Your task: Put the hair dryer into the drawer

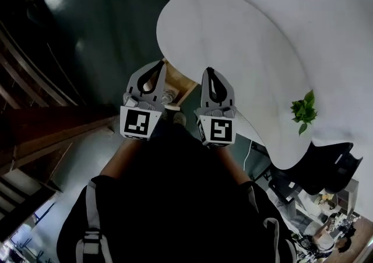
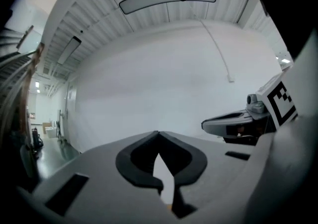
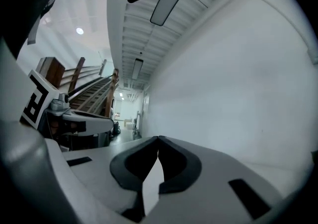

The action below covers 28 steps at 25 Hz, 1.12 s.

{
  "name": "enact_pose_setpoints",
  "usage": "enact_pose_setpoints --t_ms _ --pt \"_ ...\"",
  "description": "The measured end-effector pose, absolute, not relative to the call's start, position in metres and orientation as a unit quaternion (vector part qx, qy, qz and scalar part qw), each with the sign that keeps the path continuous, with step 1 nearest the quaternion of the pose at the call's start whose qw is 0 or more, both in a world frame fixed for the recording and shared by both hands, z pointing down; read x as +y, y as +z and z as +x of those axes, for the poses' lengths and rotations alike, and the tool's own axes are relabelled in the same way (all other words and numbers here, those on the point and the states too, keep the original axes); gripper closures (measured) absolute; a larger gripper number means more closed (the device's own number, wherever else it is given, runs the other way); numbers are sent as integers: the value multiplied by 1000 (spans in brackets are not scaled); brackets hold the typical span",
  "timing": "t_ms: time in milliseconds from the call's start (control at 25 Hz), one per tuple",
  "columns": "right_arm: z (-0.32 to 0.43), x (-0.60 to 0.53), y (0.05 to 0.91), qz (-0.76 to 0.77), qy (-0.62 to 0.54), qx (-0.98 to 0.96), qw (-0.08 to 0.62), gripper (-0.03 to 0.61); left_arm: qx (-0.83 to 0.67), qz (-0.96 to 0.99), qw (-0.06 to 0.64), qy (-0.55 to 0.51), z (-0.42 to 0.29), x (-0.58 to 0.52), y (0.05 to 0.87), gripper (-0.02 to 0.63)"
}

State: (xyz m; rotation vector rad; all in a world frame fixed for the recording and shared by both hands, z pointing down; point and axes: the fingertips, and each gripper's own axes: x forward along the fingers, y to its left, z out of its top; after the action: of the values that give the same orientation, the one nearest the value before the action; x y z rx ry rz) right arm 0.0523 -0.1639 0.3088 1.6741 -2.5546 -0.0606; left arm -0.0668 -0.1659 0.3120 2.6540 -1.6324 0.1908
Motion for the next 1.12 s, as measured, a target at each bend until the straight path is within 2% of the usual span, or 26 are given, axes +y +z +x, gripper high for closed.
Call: enact_pose_setpoints --t_ms 280,1120 --pt "58 -159 268 550 -60 -832 27 555 -533 845 -31 37 -73 -156 273 606" --pt "47 -155 276 549 -53 -833 39 555 -511 858 -30 46 -72 -156 284 606"
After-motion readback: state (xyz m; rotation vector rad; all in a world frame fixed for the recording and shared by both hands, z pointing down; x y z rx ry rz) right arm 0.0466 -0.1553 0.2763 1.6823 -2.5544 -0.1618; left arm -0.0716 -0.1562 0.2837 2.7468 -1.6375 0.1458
